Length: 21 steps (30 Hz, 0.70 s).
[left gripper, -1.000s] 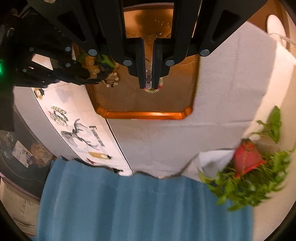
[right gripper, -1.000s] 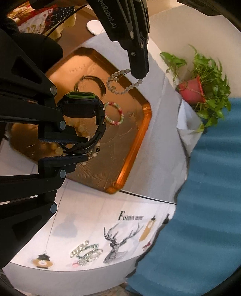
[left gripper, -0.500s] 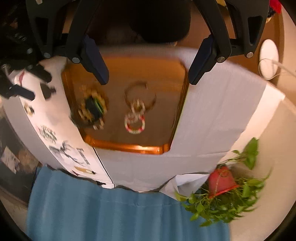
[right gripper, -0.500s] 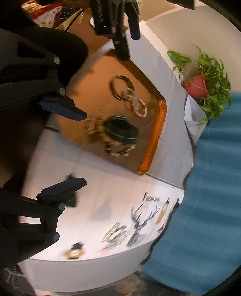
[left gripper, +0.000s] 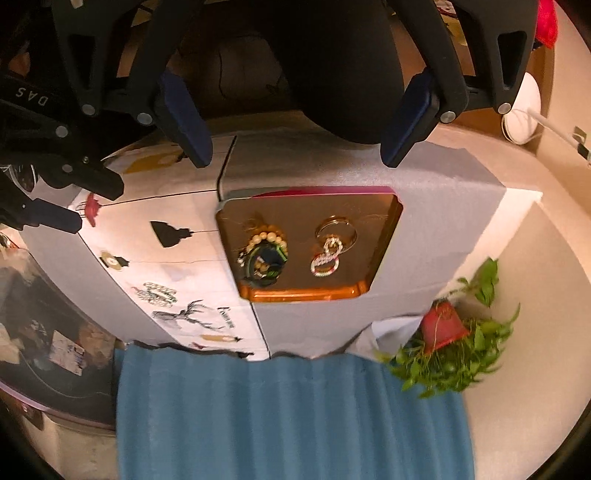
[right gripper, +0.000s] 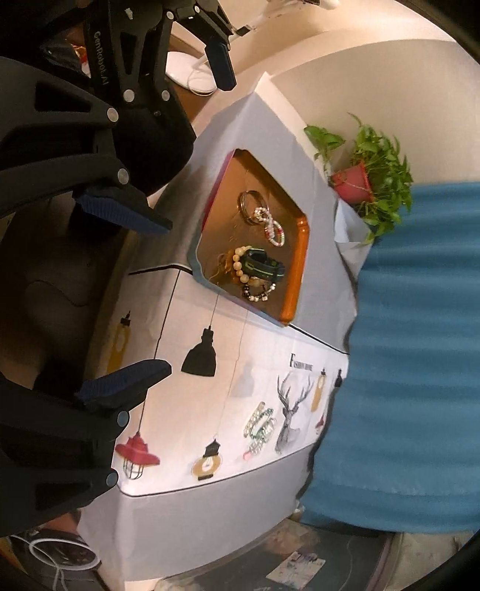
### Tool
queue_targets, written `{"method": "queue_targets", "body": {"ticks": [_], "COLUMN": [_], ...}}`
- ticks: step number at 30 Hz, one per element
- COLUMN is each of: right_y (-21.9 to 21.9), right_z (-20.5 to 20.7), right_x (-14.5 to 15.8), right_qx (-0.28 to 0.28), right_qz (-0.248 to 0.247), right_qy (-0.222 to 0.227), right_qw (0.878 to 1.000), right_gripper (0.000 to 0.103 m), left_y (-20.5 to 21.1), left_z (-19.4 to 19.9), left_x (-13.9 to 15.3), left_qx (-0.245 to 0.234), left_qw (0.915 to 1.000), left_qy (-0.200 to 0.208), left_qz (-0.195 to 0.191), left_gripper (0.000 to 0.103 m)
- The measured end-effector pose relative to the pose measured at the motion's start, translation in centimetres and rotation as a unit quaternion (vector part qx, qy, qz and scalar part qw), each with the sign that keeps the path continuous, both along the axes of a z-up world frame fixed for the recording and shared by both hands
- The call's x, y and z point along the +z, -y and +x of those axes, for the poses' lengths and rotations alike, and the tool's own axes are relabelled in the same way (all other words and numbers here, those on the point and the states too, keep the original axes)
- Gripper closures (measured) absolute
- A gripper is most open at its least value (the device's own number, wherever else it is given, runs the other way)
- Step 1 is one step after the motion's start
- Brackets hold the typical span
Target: Organize jewelry
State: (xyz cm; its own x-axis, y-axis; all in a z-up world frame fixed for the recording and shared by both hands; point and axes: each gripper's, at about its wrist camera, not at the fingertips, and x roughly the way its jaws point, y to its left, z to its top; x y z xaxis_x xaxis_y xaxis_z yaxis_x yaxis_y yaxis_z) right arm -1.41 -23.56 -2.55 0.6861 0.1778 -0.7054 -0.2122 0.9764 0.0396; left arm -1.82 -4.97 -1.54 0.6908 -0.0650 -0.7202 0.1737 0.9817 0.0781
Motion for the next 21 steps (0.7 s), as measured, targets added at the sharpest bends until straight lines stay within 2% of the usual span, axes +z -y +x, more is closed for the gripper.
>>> {"method": "queue_targets", "body": {"ticks": [9, 21], "right_y": [1.2, 1.2], "right_z": [-2.3, -3.1], "right_x": [0.8, 1.2], "right_qx": [-0.004, 0.003], "right_qz": [0.014, 0.018], "right_qy": [0.012, 0.015], "right_qw": [1.0, 1.0], "right_gripper": [0.032, 0.032], "left_y": [1.5, 1.3], "left_z": [-2.2, -2.5], "left_x": [0.9, 0.9], "left_qx": [-0.005, 0.001], "left_qw": [0.9998, 0.9998], "left_qy": [0.015, 0.017], "left_qz": [0.01, 0.014], "left_gripper": [0.01, 0.01]}}
